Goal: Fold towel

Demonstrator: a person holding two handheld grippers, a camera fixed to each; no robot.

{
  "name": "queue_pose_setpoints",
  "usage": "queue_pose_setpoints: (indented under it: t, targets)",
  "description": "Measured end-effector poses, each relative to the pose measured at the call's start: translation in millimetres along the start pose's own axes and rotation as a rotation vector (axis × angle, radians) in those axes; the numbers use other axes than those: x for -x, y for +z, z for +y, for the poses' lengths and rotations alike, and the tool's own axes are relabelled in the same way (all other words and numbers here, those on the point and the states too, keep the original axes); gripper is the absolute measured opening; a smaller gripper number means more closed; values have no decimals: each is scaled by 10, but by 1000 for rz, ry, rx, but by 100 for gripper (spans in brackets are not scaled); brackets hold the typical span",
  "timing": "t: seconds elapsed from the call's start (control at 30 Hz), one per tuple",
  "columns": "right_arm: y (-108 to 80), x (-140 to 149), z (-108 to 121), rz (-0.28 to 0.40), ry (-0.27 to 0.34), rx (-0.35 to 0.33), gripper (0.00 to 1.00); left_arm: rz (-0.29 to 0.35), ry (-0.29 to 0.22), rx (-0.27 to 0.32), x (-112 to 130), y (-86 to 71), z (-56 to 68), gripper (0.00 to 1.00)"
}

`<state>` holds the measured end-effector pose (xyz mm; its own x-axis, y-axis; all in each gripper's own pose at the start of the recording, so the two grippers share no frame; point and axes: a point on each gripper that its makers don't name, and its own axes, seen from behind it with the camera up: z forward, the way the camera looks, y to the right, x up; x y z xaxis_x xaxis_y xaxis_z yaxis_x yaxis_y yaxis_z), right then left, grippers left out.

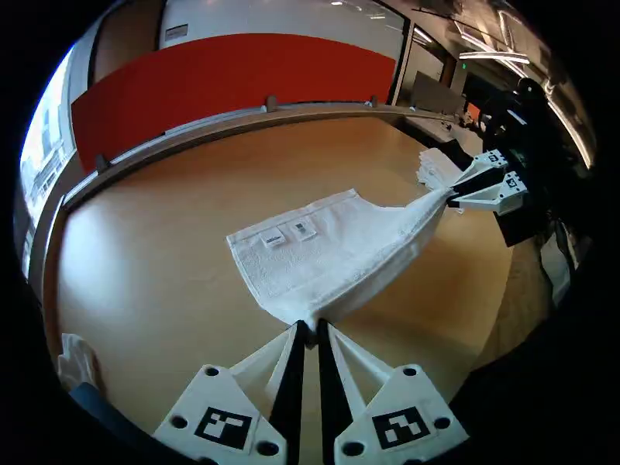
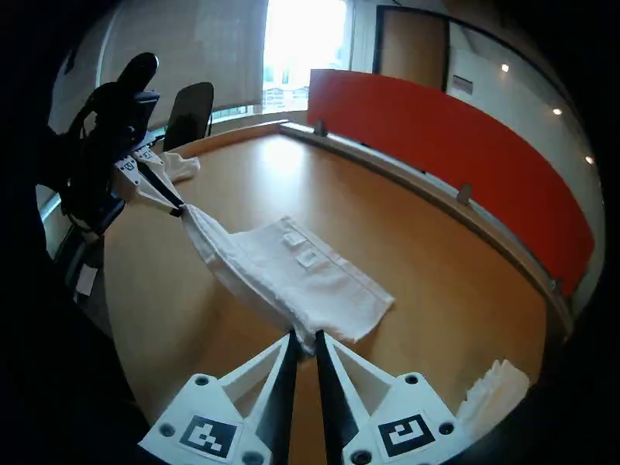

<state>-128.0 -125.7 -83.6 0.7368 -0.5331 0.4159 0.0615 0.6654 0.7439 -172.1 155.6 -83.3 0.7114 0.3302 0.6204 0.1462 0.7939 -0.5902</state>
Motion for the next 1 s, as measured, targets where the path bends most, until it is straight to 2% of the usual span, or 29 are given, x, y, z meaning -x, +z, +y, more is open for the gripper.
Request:
queue_pose_setpoints:
  t: [0.33,1.0]
  targets:
    - [-113,-93,-43,1,-4,-7,17,-2,-9,10,-30,-156,55,12]
    - [-265,-203,-52,3,-4,-12,17,0,-20,34,-115,-363,165,12]
